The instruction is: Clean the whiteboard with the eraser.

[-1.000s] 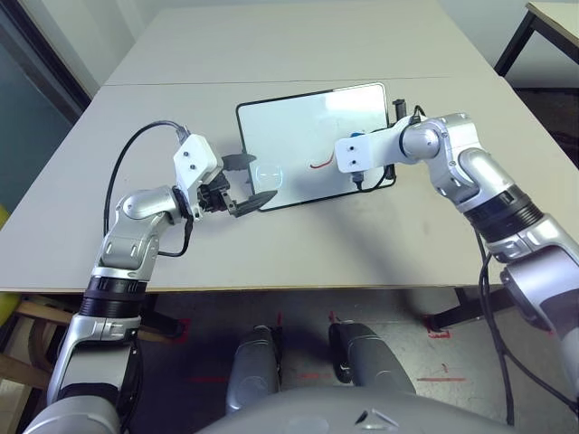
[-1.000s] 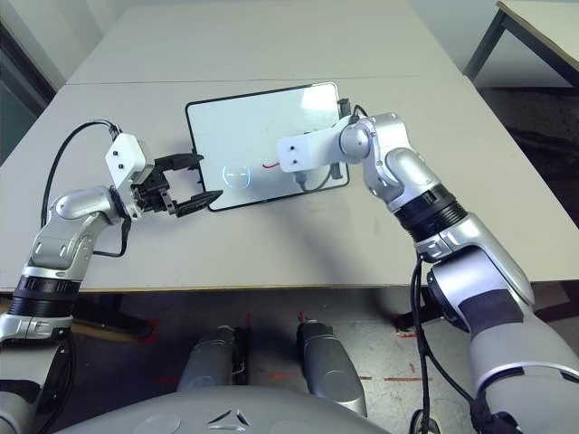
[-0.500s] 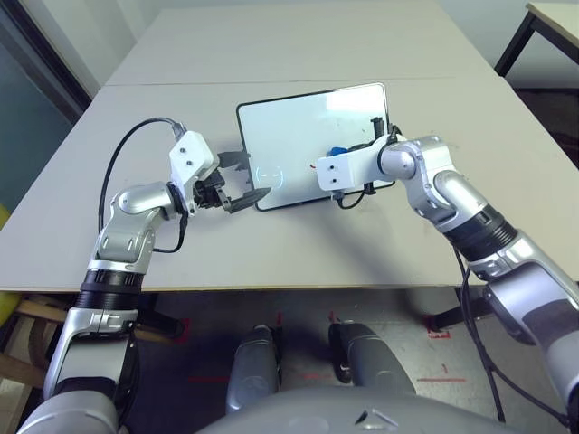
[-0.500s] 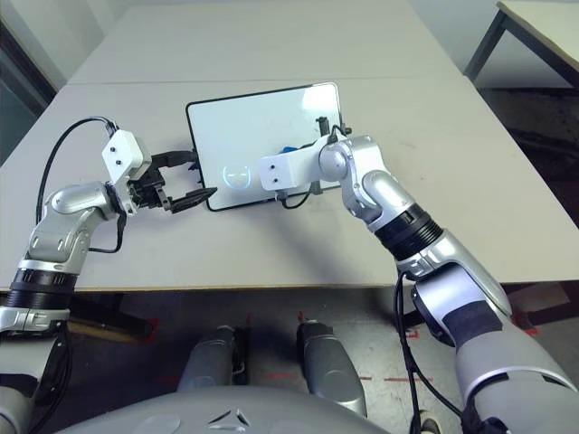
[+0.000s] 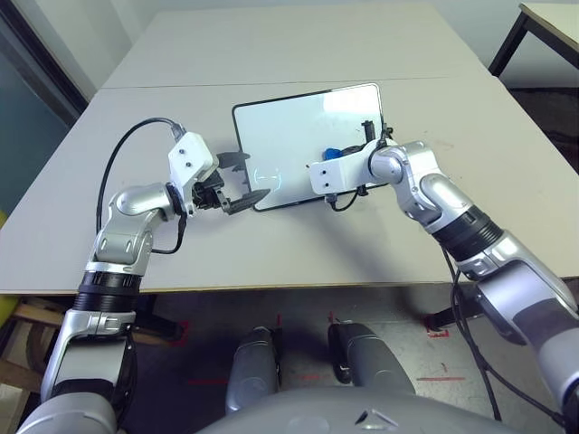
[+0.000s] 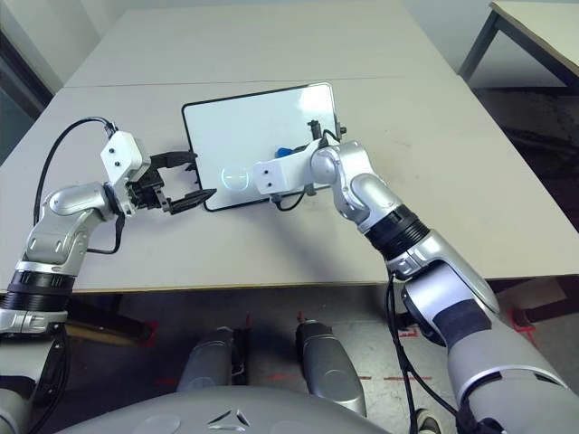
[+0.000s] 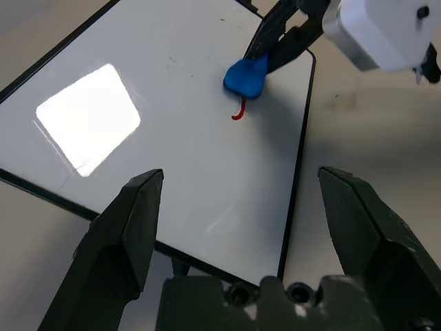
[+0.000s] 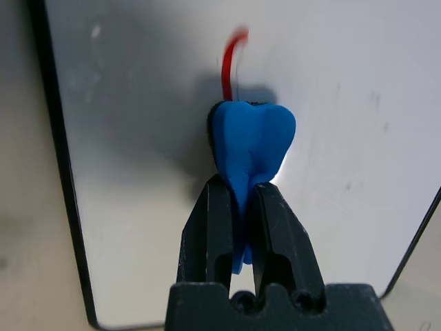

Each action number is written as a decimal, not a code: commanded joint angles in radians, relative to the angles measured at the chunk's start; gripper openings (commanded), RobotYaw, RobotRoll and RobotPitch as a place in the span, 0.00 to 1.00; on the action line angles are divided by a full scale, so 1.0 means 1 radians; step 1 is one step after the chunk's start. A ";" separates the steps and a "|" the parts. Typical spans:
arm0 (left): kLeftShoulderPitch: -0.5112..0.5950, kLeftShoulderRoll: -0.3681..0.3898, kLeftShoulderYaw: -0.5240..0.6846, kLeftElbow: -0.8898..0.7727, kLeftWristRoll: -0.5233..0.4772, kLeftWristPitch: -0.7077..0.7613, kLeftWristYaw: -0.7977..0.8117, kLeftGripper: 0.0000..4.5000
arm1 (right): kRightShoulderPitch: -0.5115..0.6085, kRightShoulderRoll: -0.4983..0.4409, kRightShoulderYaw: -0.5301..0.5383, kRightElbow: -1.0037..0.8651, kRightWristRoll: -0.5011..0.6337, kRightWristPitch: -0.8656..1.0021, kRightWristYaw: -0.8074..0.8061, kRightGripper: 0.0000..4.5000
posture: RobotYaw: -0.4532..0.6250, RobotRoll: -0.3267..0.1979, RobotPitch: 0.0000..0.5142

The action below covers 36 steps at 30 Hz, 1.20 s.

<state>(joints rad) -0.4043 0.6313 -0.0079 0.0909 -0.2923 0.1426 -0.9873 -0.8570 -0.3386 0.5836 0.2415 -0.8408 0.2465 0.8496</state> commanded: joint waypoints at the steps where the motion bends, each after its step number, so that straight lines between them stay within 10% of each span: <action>1: 0.020 0.007 0.003 -0.021 0.003 0.015 0.003 1.00 | -0.006 0.027 0.037 -0.009 0.002 -0.013 0.025 0.04 | 0.30 0.62 0.20; 25: 0.012 -0.005 -0.006 -0.021 0.007 0.027 -0.002 1.00 | 0.021 -0.147 0.008 0.029 -0.015 -0.013 0.025 0.04 | 0.27 0.62 0.21; 36: 0.010 -0.001 -0.004 -0.019 0.006 0.026 -0.005 1.00 | 0.031 -0.079 0.045 0.012 -0.011 -0.010 0.024 0.03 | 0.28 0.62 0.22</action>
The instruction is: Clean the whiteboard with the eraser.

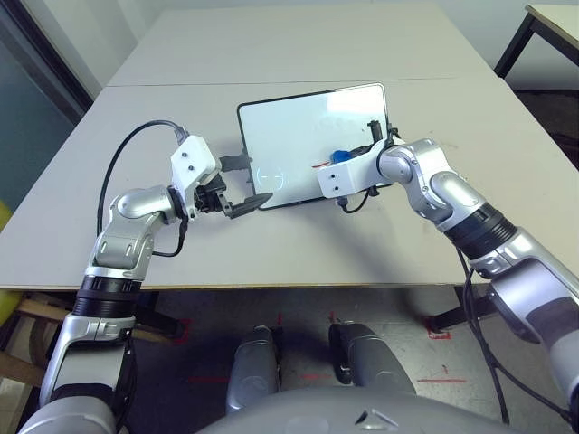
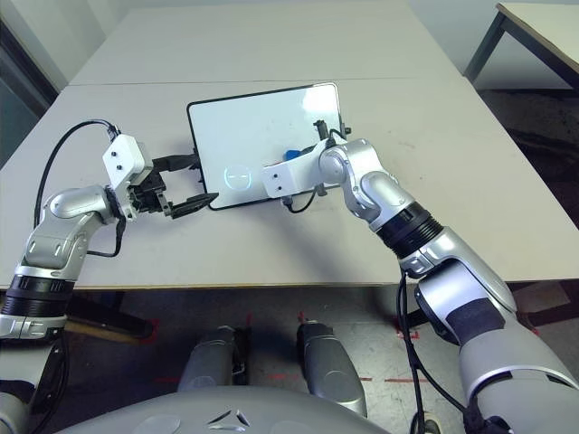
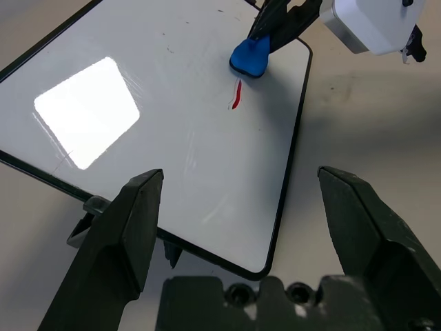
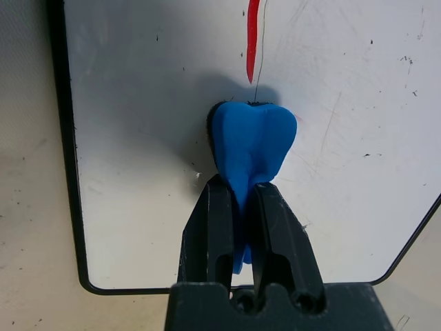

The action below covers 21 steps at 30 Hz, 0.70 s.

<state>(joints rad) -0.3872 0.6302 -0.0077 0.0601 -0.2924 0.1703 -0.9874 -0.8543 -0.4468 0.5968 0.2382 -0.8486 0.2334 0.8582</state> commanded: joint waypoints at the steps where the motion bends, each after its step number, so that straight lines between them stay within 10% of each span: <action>1: -0.006 0.001 -0.003 0.010 0.005 -0.001 -0.004 1.00 | 0.030 0.039 0.037 0.012 -0.005 0.001 0.017 0.03 | 0.29 0.62 0.22; 21: 0.034 0.012 0.017 -0.036 -0.001 0.020 0.019 1.00 | 0.014 0.167 0.083 0.027 -0.021 -0.053 0.022 0.03 | 0.33 0.62 0.22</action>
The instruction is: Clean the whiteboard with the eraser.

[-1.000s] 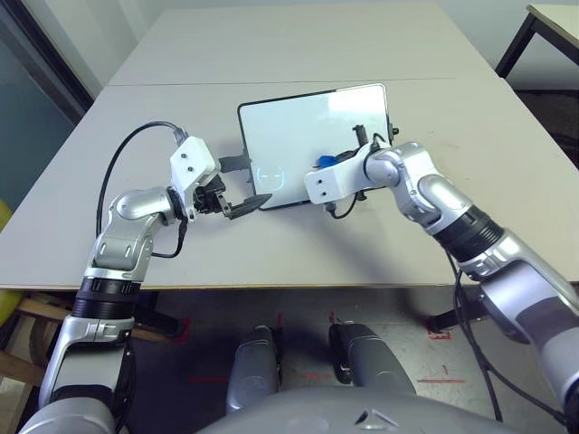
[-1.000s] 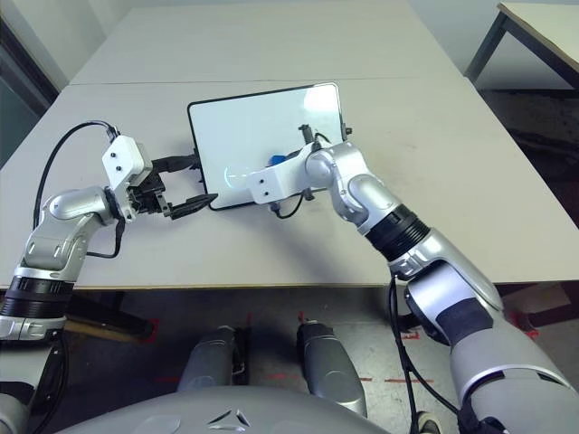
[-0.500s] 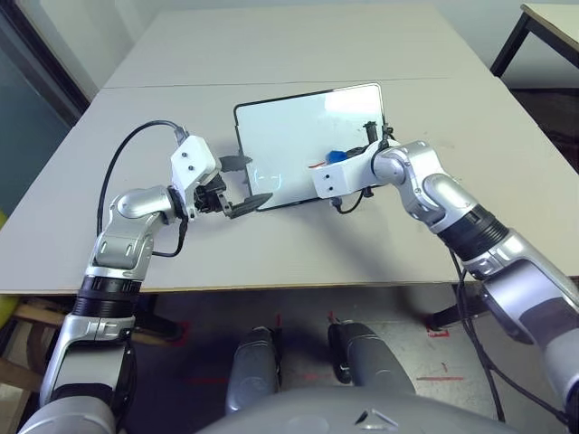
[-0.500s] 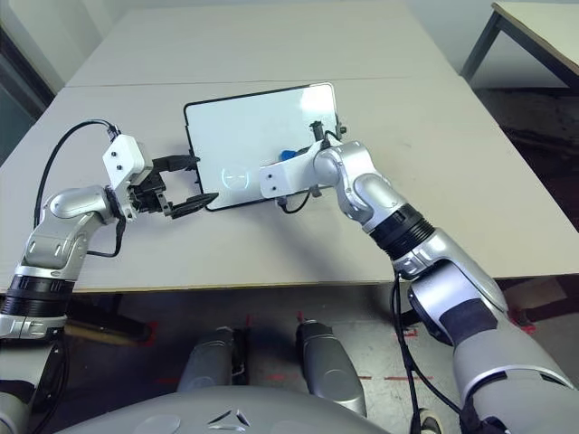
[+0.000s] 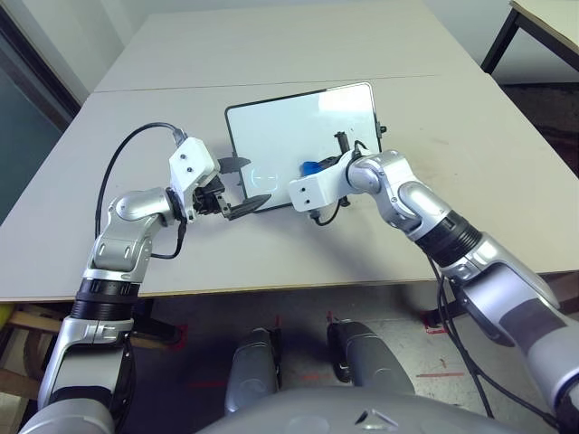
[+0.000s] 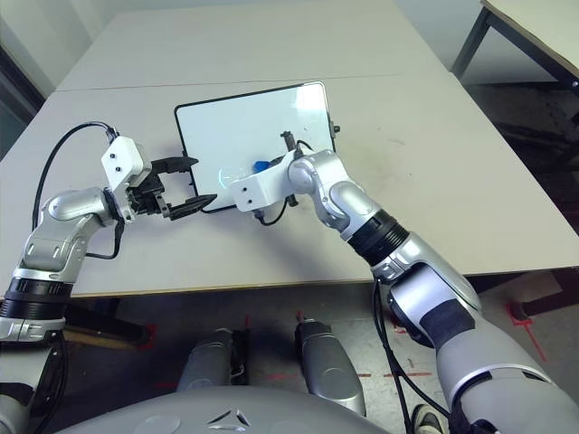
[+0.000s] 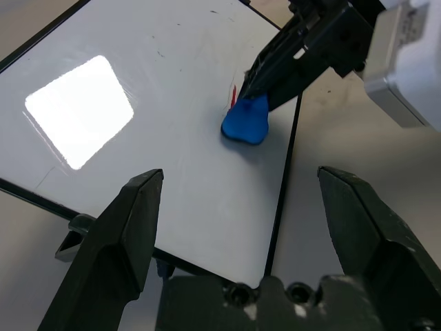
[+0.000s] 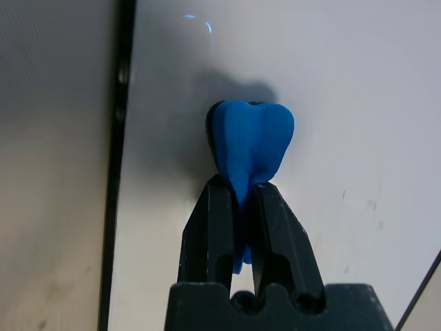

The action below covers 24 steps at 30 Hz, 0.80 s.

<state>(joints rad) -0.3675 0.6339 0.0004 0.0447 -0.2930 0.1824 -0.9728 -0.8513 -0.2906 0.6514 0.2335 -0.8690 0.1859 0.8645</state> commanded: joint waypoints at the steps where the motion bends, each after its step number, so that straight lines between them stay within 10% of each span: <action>1: 0.016 0.008 0.009 -0.022 0.000 0.008 0.005 1.00 | 0.010 0.012 0.029 0.034 -0.001 -0.007 0.014 0.03 | 0.33 0.62 0.22; 24: -0.021 -0.006 -0.007 0.023 0.006 -0.017 -0.005 1.00 | 0.032 -0.170 0.019 0.081 -0.085 -0.010 0.020 0.03 | 0.29 0.62 0.20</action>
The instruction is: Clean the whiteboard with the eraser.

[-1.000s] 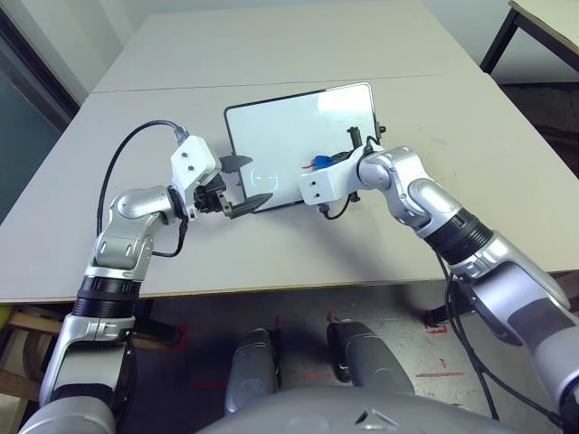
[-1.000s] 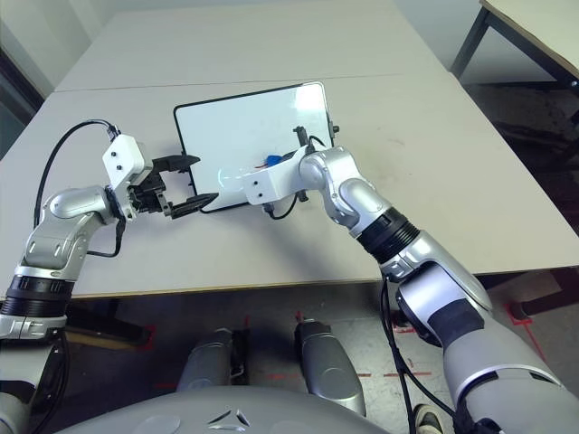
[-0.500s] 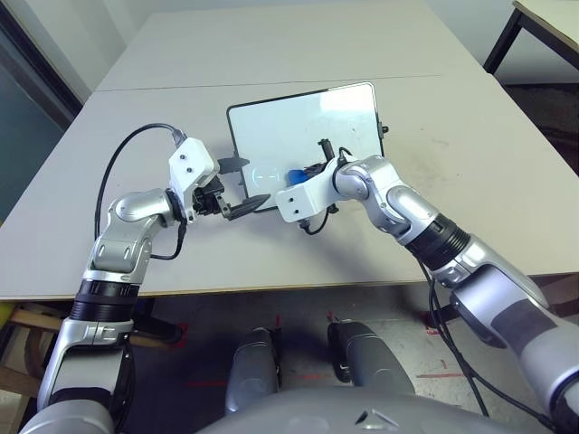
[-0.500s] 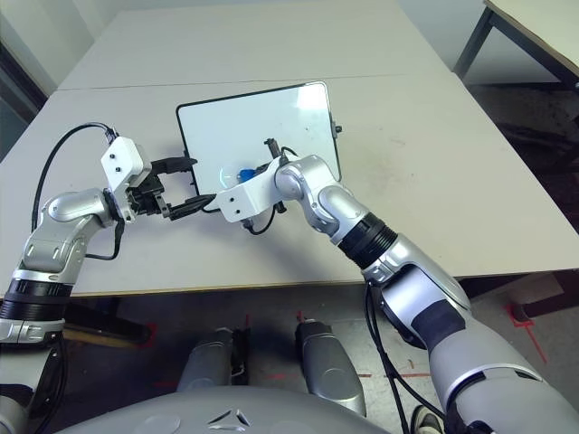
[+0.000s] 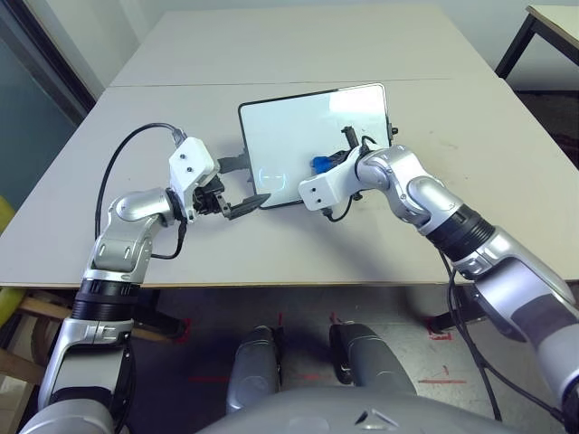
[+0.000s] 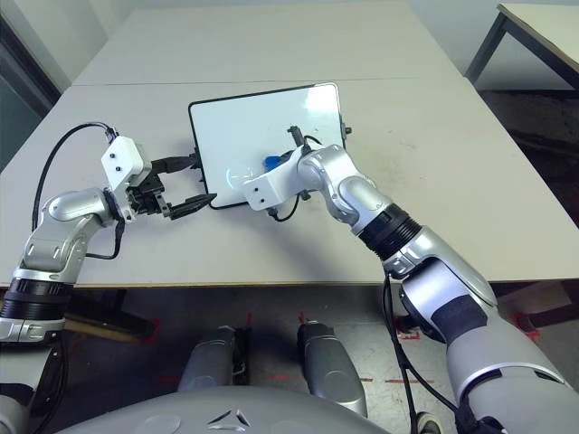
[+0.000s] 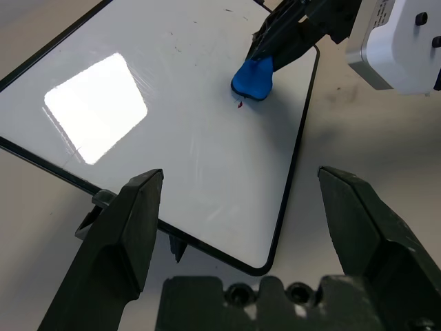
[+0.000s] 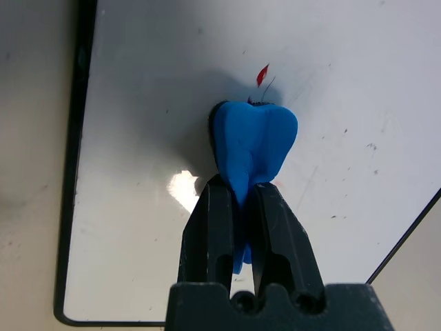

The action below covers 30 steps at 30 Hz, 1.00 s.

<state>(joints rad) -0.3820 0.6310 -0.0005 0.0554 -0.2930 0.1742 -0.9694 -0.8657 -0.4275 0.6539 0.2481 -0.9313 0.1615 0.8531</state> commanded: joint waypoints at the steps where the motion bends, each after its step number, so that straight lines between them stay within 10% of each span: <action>1: -0.006 -0.003 -0.006 0.011 0.006 -0.009 -0.009 1.00 | 0.050 -0.039 0.016 0.066 -0.024 0.012 0.032 0.03 | 0.29 0.62 0.20; 30: 0.009 -0.001 0.001 -0.009 0.005 -0.002 0.007 1.00 | 0.043 0.121 0.042 0.057 -0.004 -0.056 -0.007 0.03 | 0.32 0.62 0.20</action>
<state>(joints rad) -0.3836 0.6292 -0.0009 0.0553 -0.2925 0.1687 -0.9667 -0.8481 -0.3128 0.6628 0.2565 -0.9369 0.1153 0.8395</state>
